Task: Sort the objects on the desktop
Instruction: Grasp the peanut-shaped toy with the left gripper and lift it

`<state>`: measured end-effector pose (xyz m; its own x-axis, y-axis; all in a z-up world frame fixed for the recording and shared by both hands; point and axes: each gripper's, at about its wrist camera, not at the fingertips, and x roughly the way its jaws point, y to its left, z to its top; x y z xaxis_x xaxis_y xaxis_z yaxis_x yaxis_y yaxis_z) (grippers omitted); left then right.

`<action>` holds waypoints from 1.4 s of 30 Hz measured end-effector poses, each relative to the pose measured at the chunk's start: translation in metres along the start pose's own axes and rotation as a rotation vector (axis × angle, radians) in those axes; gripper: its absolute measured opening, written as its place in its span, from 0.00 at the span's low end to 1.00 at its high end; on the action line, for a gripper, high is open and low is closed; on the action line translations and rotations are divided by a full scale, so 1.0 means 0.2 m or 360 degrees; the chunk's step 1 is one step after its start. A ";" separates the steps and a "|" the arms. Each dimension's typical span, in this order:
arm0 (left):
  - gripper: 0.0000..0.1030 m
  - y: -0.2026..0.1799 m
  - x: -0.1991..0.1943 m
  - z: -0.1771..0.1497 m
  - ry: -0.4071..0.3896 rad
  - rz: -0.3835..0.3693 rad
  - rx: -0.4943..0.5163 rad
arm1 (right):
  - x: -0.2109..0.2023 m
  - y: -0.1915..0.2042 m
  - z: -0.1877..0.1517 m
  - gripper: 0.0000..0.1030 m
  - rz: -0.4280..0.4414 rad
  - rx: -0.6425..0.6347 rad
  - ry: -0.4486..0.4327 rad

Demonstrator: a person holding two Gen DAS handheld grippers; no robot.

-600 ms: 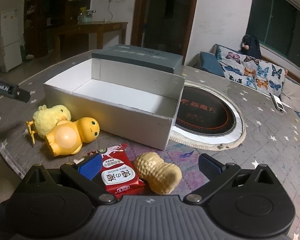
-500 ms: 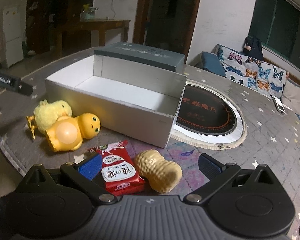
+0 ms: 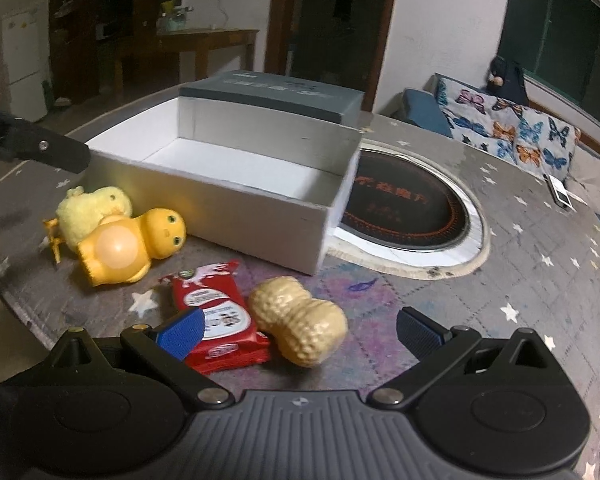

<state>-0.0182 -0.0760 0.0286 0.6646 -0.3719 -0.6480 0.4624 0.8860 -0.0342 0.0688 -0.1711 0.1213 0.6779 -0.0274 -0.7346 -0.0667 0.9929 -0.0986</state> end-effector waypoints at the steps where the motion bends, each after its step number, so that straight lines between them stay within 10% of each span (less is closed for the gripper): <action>1: 1.00 -0.03 0.01 0.02 -0.0003 -0.0048 0.0032 | 0.00 -0.01 0.00 0.99 -0.0005 0.0013 0.0002; 16: 1.00 -0.37 0.43 0.08 0.0295 -0.0477 0.0224 | 0.09 -0.18 -0.05 0.56 0.0111 0.0138 0.0113; 42: 0.57 -0.39 0.69 0.07 0.0501 -0.0753 0.0131 | 0.22 -0.21 -0.03 0.42 0.0287 0.0175 0.0112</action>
<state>0.0460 -0.1995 -0.0468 0.1730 -0.6110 -0.7725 0.7197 0.6138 -0.3244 0.0968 -0.2148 0.0891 0.6091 0.1477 -0.7792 -0.0996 0.9890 0.1096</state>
